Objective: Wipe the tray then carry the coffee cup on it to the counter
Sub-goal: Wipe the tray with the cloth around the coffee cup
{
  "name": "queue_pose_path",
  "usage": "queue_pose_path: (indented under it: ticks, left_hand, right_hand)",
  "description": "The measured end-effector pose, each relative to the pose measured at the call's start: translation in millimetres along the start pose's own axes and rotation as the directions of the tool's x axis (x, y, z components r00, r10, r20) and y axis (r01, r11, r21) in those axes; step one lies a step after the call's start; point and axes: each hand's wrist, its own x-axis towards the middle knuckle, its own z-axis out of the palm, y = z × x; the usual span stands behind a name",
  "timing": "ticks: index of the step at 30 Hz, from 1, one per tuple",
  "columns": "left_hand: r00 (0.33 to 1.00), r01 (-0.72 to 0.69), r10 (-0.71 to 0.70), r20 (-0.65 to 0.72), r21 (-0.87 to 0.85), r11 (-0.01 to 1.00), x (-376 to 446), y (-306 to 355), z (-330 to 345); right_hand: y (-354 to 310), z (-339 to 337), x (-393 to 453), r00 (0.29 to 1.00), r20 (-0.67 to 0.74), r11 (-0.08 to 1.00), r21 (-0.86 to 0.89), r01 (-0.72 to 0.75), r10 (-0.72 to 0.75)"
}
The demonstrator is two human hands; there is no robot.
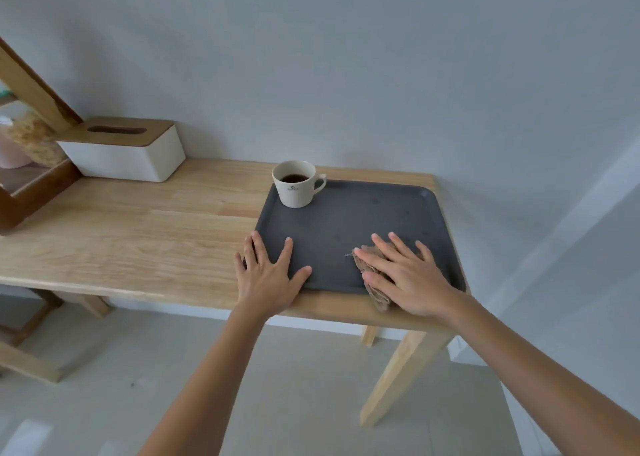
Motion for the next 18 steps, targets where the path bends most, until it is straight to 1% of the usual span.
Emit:
queue_pose_path:
  ticks: [5,9,12,16,18]
  left_hand:
    - [1.0,-0.013,0.012,0.017,0.005,1.0,1.5,-1.5,0.8]
    - [1.0,-0.017,0.017,0.003,-0.008,1.0,2.4,-4.7,4.0]
    - [1.0,-0.012,0.011,-0.008,-0.042,0.999,-1.1,-3.8,2.3]
    - [0.998,-0.012,0.017,0.065,-0.078,0.997,-6.3,-2.5,-4.8]
    - [0.998,-0.003,0.008,0.067,-0.074,0.997,-7.8,-0.7,-5.9]
  right_hand:
    - [-30.8,6.4,54.1,0.998,-0.066,0.999,-0.039,0.014,-0.017]
    - [-38.6,4.2,112.1,0.994,-0.107,0.999,-0.043,-0.027,0.022]
    - [-23.2,-2.1,141.7,0.992,-0.113,0.997,-0.043,-0.065,0.06]
    - [12.4,-8.8,155.4,0.983,-0.123,0.989,-0.041,-0.141,0.135]
    - [33.6,-11.1,155.5,0.973,-0.134,0.981,-0.029,-0.193,0.188]
